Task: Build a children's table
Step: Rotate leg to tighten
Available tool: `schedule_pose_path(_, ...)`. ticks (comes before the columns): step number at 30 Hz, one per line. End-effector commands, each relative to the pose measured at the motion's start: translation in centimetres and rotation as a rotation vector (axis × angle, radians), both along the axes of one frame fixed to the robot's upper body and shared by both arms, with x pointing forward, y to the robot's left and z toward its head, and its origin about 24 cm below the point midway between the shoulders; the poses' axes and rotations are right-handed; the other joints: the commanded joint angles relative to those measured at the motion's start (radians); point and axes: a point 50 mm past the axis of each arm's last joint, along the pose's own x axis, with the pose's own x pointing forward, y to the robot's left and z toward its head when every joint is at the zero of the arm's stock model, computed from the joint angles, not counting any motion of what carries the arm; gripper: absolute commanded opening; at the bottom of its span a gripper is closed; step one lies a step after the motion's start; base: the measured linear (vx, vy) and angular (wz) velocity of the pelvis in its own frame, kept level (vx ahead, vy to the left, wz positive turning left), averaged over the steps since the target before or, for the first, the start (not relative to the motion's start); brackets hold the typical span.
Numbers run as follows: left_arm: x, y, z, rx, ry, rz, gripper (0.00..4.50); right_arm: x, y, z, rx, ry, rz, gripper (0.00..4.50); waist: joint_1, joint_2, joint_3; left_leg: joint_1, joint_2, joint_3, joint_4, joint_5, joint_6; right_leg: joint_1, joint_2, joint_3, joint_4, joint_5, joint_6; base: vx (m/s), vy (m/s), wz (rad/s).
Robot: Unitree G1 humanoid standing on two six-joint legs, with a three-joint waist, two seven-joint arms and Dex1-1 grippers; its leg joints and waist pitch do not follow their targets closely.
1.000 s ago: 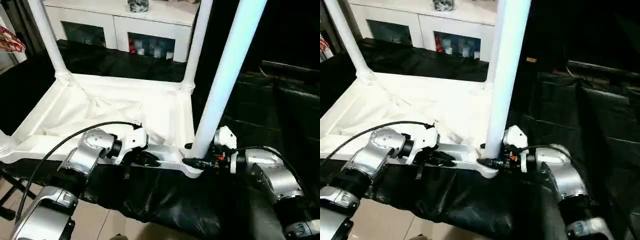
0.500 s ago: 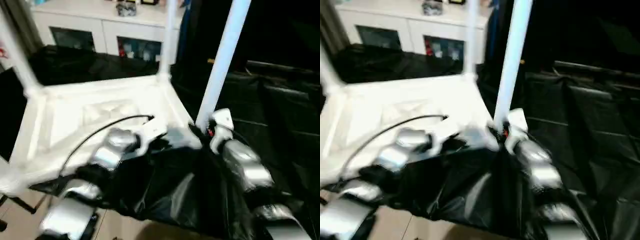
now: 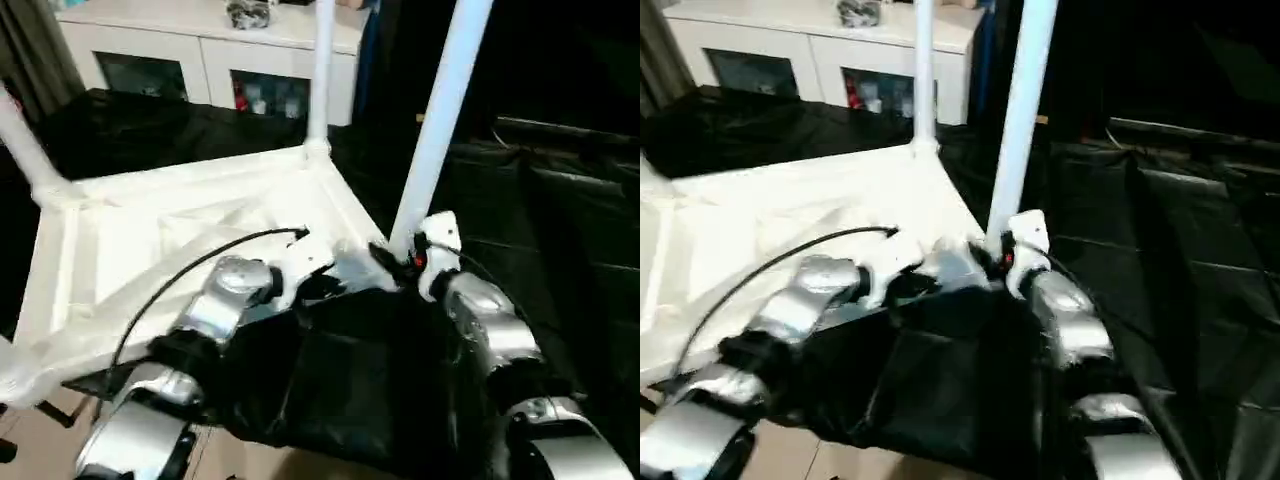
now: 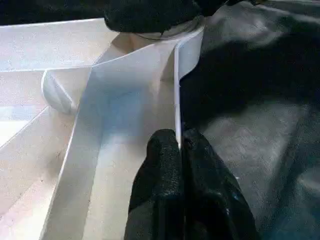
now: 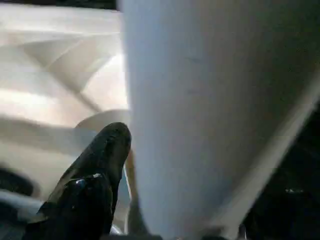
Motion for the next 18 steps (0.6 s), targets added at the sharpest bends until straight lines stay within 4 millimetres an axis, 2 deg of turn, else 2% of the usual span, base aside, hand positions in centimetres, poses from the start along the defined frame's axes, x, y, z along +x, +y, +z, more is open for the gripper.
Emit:
schedule_pose_path(1,-0.7,-2.0,1.1,-0.119,-0.033,-0.123,0.00,-1.8,2.4,-1.9,-0.023,0.093,0.218,3.05,0.003,-0.009,-0.046,-0.002,0.024,-0.002,-0.060,-0.235,0.058,0.046,-0.064,0.042,-0.080,-0.281,-0.180,0.000,0.000,0.00)
schedule_pose_path(8,-0.5,0.2,1.7,-0.118,-0.012,-0.168,0.00,-3.3,-0.1,-1.5,-0.082,0.115,0.464,3.05,0.010,-0.007,-0.044,-0.003,0.028,-0.001,-0.060,-0.244,0.059,0.047,-0.064,0.042,-0.077,-0.284,-0.185,0.000,0.000,0.00)
schedule_pose_path(14,-1.1,1.7,1.7,-0.099,0.041,-0.252,0.00,-4.7,-1.0,-1.0,-0.075,0.151,0.619,3.05,0.022,-0.007,-0.044,-0.003,0.031,0.000,-0.059,-0.229,0.068,0.048,-0.064,0.041,-0.073,-0.266,-0.194,0.000,0.000,0.00)
schedule_pose_path(17,-1.3,2.4,1.6,-0.076,0.058,-0.275,0.00,-5.1,-1.1,-1.0,-0.082,0.160,0.663,3.05,0.025,-0.004,-0.044,-0.002,0.032,0.001,-0.059,-0.233,0.065,0.046,-0.064,0.041,-0.073,-0.259,-0.197,0.000,0.000,0.00)
schedule_pose_path(18,-1.4,2.9,1.6,-0.064,0.066,-0.283,0.00,-5.5,-1.0,-1.1,-0.093,0.168,0.697,2.81,0.027,-0.004,-0.043,-0.001,0.032,0.000,-0.061,-0.238,0.061,0.046,-0.063,0.041,-0.074,-0.266,-0.196,0.000,0.000,0.00)
